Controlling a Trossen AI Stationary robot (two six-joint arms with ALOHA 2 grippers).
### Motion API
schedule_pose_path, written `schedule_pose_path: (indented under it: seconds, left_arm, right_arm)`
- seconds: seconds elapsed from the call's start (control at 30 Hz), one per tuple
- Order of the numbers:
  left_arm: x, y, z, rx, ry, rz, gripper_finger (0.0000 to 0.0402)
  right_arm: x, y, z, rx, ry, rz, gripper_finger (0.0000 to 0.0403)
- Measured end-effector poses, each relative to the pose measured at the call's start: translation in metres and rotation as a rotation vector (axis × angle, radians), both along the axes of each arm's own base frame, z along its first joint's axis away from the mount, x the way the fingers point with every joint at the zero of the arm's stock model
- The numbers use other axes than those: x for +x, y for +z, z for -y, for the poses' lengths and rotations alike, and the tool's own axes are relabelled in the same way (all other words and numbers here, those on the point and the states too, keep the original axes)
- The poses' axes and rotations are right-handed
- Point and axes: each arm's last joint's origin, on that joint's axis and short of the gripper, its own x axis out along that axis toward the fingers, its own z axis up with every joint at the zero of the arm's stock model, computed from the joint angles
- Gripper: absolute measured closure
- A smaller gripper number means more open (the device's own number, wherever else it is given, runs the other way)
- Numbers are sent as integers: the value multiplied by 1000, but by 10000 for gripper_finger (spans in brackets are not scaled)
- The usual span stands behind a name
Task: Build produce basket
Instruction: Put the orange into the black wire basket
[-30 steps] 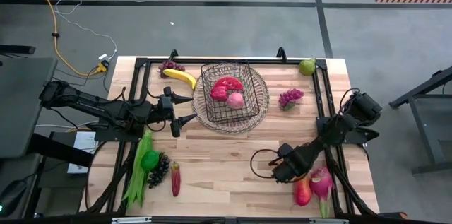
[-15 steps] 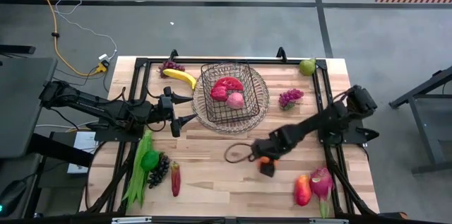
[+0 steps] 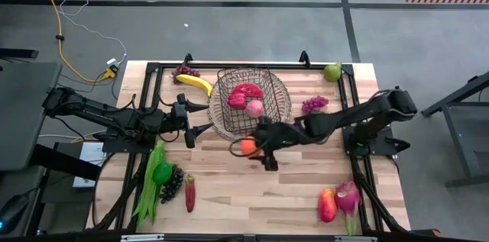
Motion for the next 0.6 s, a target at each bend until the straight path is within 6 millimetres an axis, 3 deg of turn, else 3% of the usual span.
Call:
schedule_pose_path:
  seconds: [0.1,0.3,0.43,0.6]
  left_arm:
    - [0,0,0,0,0,0,78]
    - [0,0,0,-3,1,2,78]
    - [0,1,1,-6,-21,13,78]
    - [2,7,3,-19,-116,77,78]
  right_arm:
    - [-17,0,8,-33,-45,0,77]
    - [-69,-23,21,17,-178,20,77]
    - [-91,-28,26,88,-172,260,77]
    - [-99,-17,39,55,-165,636,77]
